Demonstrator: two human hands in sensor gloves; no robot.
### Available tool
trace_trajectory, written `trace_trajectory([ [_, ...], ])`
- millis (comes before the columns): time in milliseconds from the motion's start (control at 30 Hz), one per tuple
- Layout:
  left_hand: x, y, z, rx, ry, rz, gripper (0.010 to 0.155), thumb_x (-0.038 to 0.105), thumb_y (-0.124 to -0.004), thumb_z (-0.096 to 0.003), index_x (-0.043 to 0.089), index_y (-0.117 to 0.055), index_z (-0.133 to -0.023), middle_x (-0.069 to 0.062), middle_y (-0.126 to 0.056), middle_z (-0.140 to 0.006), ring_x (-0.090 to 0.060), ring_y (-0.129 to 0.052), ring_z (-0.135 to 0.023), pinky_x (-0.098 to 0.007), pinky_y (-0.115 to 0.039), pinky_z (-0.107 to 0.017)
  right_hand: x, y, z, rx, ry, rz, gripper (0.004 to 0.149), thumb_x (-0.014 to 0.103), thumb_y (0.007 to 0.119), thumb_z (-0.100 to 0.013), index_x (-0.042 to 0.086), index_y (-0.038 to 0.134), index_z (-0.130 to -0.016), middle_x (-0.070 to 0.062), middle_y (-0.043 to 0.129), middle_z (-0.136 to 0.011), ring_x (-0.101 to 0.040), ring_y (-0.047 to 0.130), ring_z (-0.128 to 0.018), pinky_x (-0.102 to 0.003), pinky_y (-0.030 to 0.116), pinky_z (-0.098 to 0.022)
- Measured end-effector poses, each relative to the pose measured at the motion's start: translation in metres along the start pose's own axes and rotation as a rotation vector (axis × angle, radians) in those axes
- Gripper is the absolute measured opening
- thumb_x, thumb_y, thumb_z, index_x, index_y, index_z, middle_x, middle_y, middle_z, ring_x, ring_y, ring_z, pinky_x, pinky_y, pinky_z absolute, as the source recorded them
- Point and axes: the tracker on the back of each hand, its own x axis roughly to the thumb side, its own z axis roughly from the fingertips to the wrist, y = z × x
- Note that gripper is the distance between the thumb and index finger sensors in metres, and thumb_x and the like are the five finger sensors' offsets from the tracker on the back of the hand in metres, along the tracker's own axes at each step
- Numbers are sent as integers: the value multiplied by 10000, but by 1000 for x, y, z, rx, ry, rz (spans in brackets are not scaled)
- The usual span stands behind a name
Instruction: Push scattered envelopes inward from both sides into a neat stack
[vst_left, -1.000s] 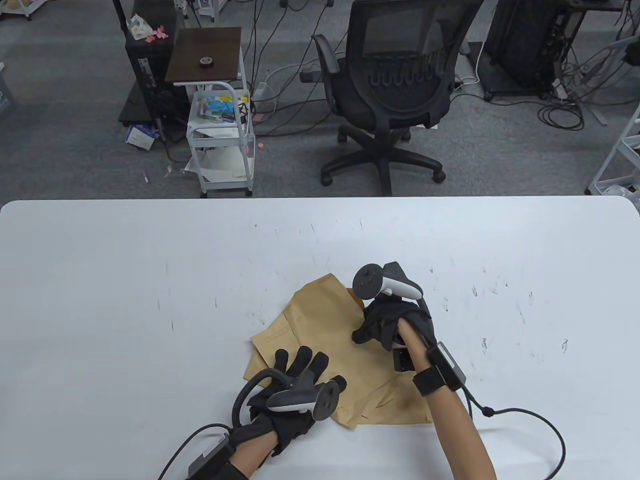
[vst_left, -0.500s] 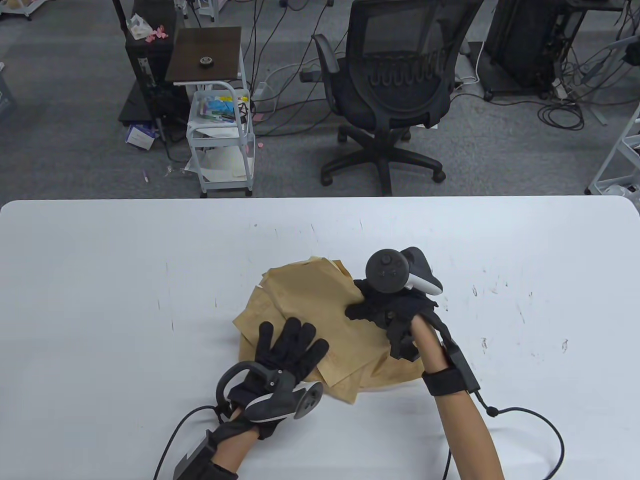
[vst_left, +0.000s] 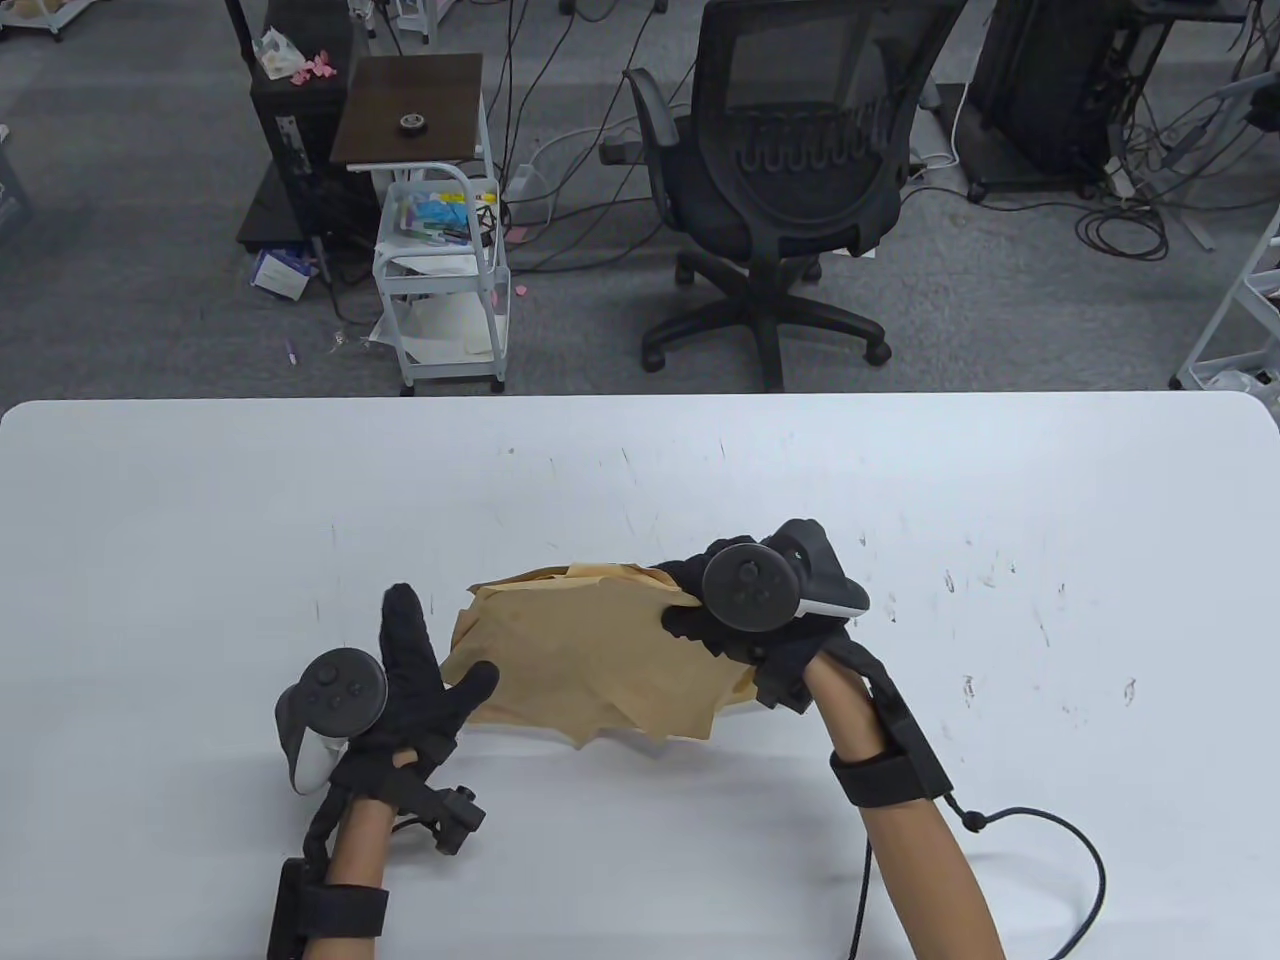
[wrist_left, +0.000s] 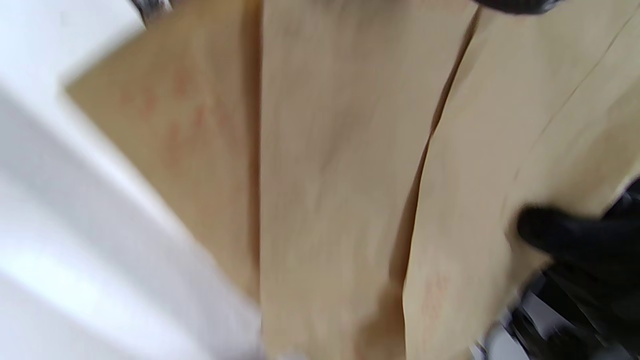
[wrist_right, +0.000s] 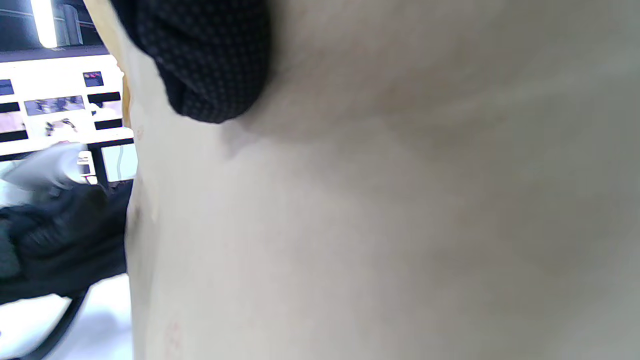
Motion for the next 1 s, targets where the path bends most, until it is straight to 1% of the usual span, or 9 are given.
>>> trace_trajectory([
  [167,-1,-13,-5,-98,-26,-89,1035,612,-655,-438,275,176,-953,-160,-37,-1148,-481,-154,-1082,-667,-288,-774,-2,21,-3,220,29,85,580,271,858,-412,161,638,-937,28,949,-759,-242,979,-657,-618,688,-635],
  [300,-2,-12,-3,-74,-87,21,986,544,-714,-448,371,111,-960,-110,-273,-1171,-418,-446,-1091,-588,-485,-783,-5,32,-7,262,37,-90,575,254,860,-420,106,653,-935,-36,954,-766,-293,975,-662,-631,677,-628],
  [500,-1,-2,-1,-6,-153,247,927,498,-748,-448,407,-13,-1005,-28,-470,-1147,-389,-573,-1070,-590,-527,-772,12,-1,-2,101,-20,50,481,234,866,-407,174,739,-867,-6,988,-712,-246,1003,-609,-604,706,-623],
  [567,1,-3,-2,-44,-154,285,934,490,-758,-447,358,-42,-1032,-67,-456,-1150,-411,-550,-1070,-609,-504,-771,18,-14,3,119,-13,86,476,237,864,-411,203,734,-868,1,978,-731,-248,991,-634,-612,691,-635],
  [667,1,-9,-3,-101,-106,85,926,511,-749,-447,280,-104,-1070,-97,-472,-1144,-422,-536,-1069,-616,-496,-767,14,-8,3,227,35,112,531,283,860,-421,201,687,-916,1,961,-771,-270,972,-678,-631,667,-646],
  [733,2,-22,-4,-158,-68,-216,880,545,-704,-457,294,-131,-1077,-58,-462,-1164,-450,-524,-1071,-628,-496,-763,7,13,-2,353,82,103,611,306,856,-428,167,611,-970,-44,939,-814,-315,948,-709,-649,646,-651],
  [800,7,-31,-5,-207,-44,-305,925,553,-694,-453,219,-81,-1059,-66,-436,-1168,-454,-525,-1070,-635,-491,-763,4,25,-6,400,84,90,634,303,856,-427,146,588,-979,-53,930,-819,-320,948,-707,-643,650,-648],
  [867,12,-34,-5,-211,-69,-300,954,561,-689,-453,185,-48,-1052,-87,-407,-1167,-438,-528,-1072,-634,-496,-762,2,27,-9,367,76,96,569,267,863,-416,151,658,-934,-34,960,-767,-291,977,-659,-626,675,-636],
  [1000,13,-20,-3,-113,-94,-200,945,548,-706,-448,212,-66,-1057,-93,-403,-1166,-439,-518,-1076,-647,-484,-763,11,-1,-1,204,18,119,459,244,879,-395,237,760,-838,8,993,-710,-253,1000,-619,-611,695,-630],
])
